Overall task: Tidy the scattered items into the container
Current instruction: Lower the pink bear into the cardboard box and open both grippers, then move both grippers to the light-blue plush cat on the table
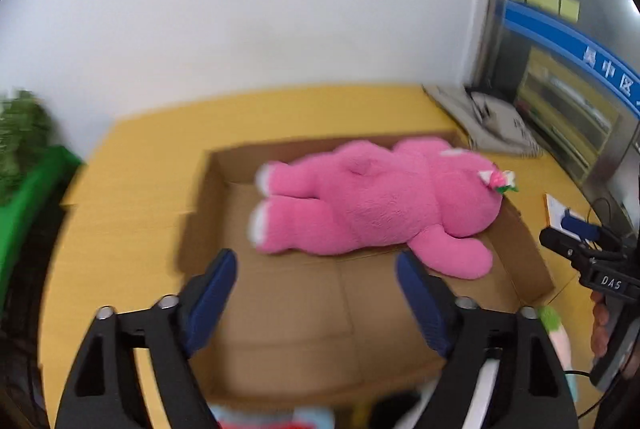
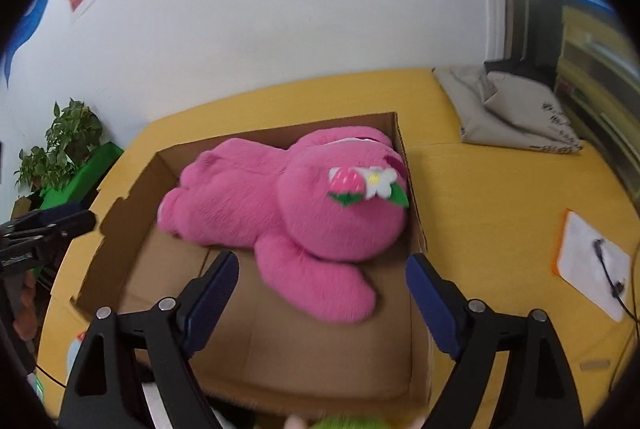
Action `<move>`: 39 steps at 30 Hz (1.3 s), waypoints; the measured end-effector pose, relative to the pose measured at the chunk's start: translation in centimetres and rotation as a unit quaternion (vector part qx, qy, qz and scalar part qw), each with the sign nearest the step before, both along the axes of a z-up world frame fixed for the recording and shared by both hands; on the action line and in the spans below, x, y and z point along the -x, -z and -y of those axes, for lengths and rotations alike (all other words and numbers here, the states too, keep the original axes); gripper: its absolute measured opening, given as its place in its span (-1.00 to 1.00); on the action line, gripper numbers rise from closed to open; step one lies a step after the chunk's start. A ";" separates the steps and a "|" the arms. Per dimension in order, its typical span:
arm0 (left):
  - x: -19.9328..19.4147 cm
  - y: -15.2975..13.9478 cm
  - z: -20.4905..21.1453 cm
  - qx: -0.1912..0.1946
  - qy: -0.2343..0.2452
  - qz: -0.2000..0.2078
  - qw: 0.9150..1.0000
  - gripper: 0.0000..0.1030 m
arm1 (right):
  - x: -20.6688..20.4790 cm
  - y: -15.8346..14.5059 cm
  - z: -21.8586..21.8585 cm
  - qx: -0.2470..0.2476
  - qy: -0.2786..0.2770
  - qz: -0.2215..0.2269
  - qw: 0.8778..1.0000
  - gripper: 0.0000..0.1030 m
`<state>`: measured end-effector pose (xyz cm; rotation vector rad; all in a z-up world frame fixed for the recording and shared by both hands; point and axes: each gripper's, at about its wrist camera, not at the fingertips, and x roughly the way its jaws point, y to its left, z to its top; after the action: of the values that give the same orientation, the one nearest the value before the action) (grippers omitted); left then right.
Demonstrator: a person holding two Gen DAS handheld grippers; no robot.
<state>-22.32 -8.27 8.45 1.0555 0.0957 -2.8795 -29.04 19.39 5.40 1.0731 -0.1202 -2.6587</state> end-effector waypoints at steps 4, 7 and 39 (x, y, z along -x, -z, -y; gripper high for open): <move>-8.9 -1.0 -0.4 -0.008 -0.022 -0.049 0.999 1.00 | -7.1 -1.8 1.0 -0.028 0.029 -0.059 0.997 0.67; -12.9 -0.4 -2.0 0.006 -0.041 -0.055 0.998 1.00 | -11.5 -2.8 2.1 -0.059 0.022 -0.092 0.994 0.67; -24.1 0.8 -6.4 0.005 -0.015 -0.039 0.999 1.00 | -24.1 -0.7 1.0 -0.016 -0.065 -0.062 0.996 0.67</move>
<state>1.82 -1.86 7.66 0.9336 0.1012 -2.8917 -4.97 18.41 6.11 0.8895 0.0153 -2.6092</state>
